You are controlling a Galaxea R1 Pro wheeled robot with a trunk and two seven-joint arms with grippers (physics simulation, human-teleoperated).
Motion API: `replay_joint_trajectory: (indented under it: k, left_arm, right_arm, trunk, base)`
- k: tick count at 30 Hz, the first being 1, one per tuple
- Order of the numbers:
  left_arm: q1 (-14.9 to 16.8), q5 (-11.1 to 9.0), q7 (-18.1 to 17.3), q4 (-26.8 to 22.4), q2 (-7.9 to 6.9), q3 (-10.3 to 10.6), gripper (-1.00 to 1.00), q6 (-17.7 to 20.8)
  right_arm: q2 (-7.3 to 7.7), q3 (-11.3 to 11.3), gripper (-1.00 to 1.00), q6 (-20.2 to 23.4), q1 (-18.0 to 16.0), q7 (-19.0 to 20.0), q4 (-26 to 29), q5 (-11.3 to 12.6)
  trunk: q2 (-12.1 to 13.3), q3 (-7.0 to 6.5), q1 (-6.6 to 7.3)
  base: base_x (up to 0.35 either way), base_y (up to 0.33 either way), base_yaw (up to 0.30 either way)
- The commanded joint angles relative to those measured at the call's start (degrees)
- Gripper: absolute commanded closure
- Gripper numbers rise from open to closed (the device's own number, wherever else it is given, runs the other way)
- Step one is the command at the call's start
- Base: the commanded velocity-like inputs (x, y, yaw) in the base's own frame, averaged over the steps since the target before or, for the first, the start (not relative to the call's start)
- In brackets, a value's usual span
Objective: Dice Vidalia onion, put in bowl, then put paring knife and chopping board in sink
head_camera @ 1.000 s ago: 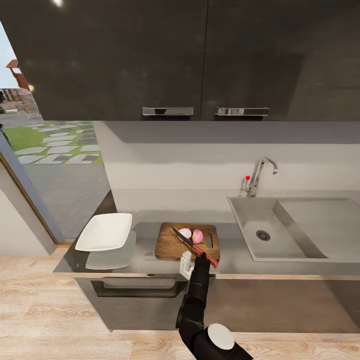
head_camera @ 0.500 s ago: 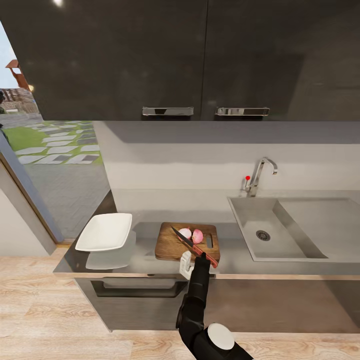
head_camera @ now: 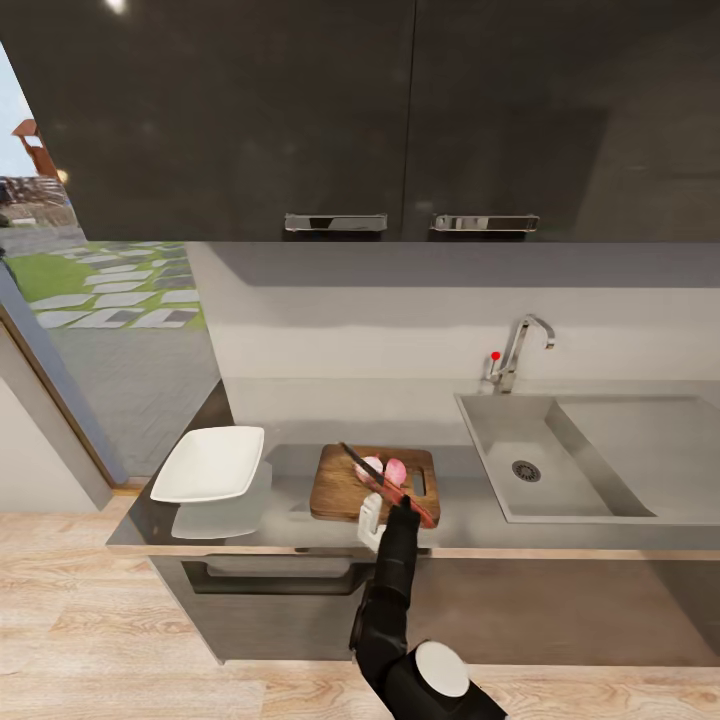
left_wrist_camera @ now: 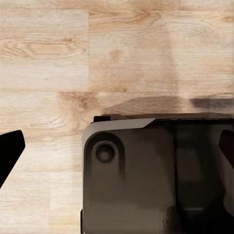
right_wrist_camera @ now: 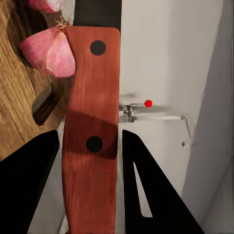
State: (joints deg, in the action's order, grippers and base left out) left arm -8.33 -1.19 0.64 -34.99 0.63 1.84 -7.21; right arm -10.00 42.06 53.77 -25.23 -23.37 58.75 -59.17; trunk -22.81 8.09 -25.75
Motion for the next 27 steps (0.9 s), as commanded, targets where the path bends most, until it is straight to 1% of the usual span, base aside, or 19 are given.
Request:
replay_joint_trajectory:
  k: [1,2,4,5,7,9,21,27]
  left_arm:
    - [0.0,-0.1,0.1,-0.1,-0.01,0.1,-1.0,-0.1]
    - [0.0,-0.1,0.1,-0.1,-0.01,0.1,-1.0,-0.1]
    - [0.0,-0.1,0.1,-0.1,-0.01,0.1,-1.0,-0.1]
    - [0.0,-0.1,0.1,-0.1,-0.01,0.1,-1.0,-0.1]
    - [0.0,-0.1,0.1,-0.1,-0.01,0.1,-1.0,-0.1]
    - [0.0,-0.1,0.1,-0.1,-0.01,0.1,-1.0,-0.1]
    - [0.0,0.0,0.1,-0.9,0.16,0.2,-1.0,-0.1]
    - [0.0,0.0,0.1,0.7,0.16,0.2,-1.0,-0.1]
  right_arm:
    - [0.0,0.1,1.0,0.3,-0.1,-0.3,1.5,0.3]
    - [0.0,0.1,1.0,0.3,-0.1,-0.3,2.4,0.3]
    - [0.0,-0.3,1.0,0.4,-0.1,-0.4,6.3,0.3]
    - [0.0,-0.5,1.0,0.4,-0.1,-0.4,7.3,0.3]
    - [0.0,-1.2,1.0,0.6,-0.1,-0.3,10.4,0.3]
    - [0.0,-1.5,1.0,0.7,-0.1,-0.3,11.5,0.3]
    - [0.0,-1.8,1.0,0.8,-0.1,0.1,12.2,0.7]
    - [0.0,-1.8,1.0,0.8,-0.1,0.2,12.4,0.6]
  trunk:
    - [-0.1,0.11,-0.04]
    - [-0.1,0.11,-0.04]
    - [-0.1,0.11,-0.04]
    - [-0.1,0.11,-0.04]
    - [-0.1,0.11,-0.04]
    - [-0.1,0.11,-0.04]
    - [-0.1,0.11,-0.04]
    - [-0.1,0.11,-0.04]
  base:
    - [0.0,0.0,0.0]
    - [0.0,0.0,0.0]
    - [0.0,0.0,0.0]
    - [0.0,0.0,0.0]
    - [0.0,0.0,0.0]
    - [0.0,0.0,0.0]
    - [0.0,0.0,0.0]
    - [0.0,0.0,0.0]
